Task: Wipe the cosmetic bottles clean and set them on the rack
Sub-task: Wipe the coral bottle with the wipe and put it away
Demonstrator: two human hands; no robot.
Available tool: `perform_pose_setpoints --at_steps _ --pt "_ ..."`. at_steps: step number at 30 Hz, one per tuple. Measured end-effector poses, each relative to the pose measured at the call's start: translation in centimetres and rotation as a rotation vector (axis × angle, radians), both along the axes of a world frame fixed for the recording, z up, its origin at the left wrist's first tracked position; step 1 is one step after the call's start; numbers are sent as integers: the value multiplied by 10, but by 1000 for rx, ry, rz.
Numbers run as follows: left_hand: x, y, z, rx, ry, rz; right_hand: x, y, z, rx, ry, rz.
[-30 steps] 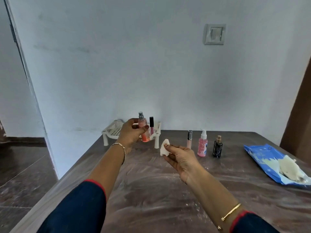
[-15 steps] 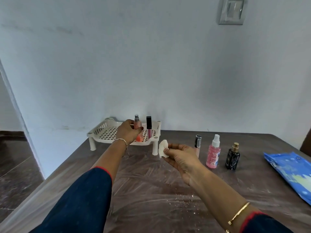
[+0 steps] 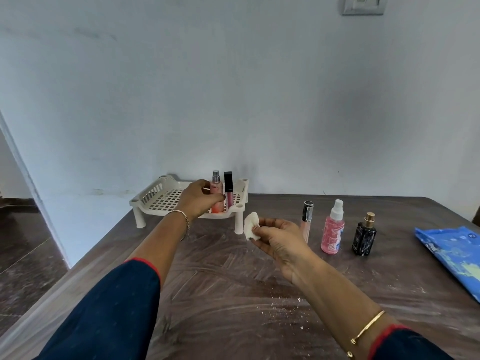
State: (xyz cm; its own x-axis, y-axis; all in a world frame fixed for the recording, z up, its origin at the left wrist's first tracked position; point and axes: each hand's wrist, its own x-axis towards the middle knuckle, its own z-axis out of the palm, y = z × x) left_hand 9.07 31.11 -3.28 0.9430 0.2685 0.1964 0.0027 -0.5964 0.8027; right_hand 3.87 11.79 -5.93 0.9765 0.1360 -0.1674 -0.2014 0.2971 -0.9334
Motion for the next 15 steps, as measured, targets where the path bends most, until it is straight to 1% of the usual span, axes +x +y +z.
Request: perform_pose_setpoints --at_steps 4,7,9,12,13,15 --pt "-3 -1 -2 48 34 11 -2 -2 -1 7 -2 -6" --pt "-6 -4 0 -24 -7 41 -5 -8 0 10 -8 -15" --pt "-12 -11 4 -3 -136 166 -8 -14 3 12 -16 -24" --pt "-27 -34 19 150 -389 357 -12 -24 6 8 -25 -59" --pt "-31 -43 23 191 -448 371 -14 -28 7 11 -24 -74" --pt "-37 -65 30 235 -494 315 -17 -36 6 30 -17 -100"
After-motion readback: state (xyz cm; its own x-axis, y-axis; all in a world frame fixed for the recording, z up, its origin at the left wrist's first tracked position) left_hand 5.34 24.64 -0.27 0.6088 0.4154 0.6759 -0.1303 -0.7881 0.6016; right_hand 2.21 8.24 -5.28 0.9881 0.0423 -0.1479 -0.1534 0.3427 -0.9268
